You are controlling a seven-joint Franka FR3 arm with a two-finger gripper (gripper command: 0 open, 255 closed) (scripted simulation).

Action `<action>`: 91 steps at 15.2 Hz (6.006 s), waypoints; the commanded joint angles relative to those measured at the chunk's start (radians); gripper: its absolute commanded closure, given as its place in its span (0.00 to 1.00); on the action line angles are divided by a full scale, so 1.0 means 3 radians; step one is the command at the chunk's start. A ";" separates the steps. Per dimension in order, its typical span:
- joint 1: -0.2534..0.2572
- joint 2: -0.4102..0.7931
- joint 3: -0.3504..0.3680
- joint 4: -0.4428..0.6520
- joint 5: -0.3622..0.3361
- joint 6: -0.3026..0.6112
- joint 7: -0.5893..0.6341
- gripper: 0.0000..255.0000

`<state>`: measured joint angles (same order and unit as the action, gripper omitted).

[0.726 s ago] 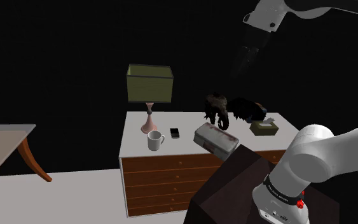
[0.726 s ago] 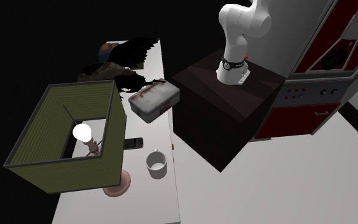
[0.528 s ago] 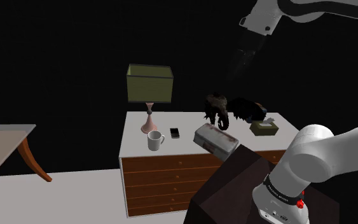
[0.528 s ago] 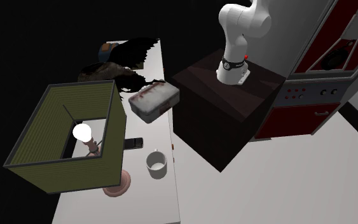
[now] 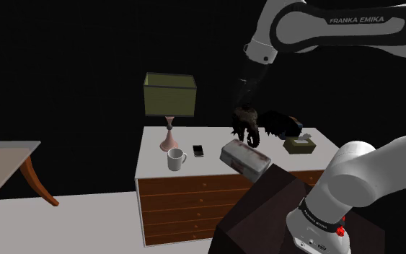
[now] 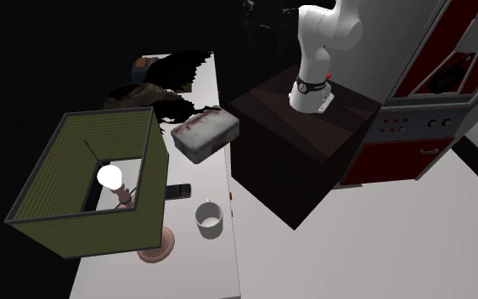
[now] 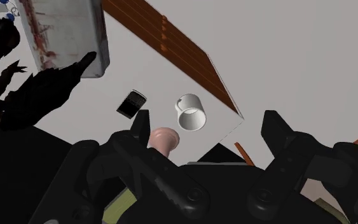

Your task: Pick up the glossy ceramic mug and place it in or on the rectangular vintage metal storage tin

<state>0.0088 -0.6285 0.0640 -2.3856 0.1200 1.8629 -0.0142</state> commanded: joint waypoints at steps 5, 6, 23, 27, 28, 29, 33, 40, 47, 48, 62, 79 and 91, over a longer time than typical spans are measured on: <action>0.0005 0.0587 0.0196 -0.0061 -0.0013 0.0637 0.0198 0.00; 0.0004 0.0698 0.0226 -0.0055 -0.0023 0.0736 0.0234 0.00; 0.0051 0.2863 0.0459 0.0760 -0.0734 0.1942 0.1115 0.00; 0.0157 0.3394 0.0376 0.1137 -0.0931 0.2050 0.1314 0.00; 0.0186 0.3527 0.0353 0.1242 -0.0971 0.2066 0.1355 0.00; 0.0215 0.3659 0.0328 0.1351 -0.1006 0.2079 0.1393 0.00; 0.0328 0.4192 0.0234 0.1835 -0.1109 0.2089 0.1511 0.00; 0.0422 0.4773 0.0147 0.2361 -0.1168 0.2114 0.1582 0.00; 0.0433 0.4950 0.0122 0.2443 -0.1188 0.2211 0.1592 0.00; 0.0433 0.4950 0.0122 0.2444 -0.1188 0.2211 0.1592 0.00; 0.0433 0.4950 0.0122 0.2444 -0.1188 0.2211 0.1592 1.00; 0.0368 0.4351 0.0216 0.2265 -0.1097 0.1790 0.1512 1.00; 0.0332 0.3998 0.0273 0.2273 -0.1020 0.1432 0.1445 1.00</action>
<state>0.1089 0.5782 0.1445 -1.7082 -0.1881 2.3040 0.4213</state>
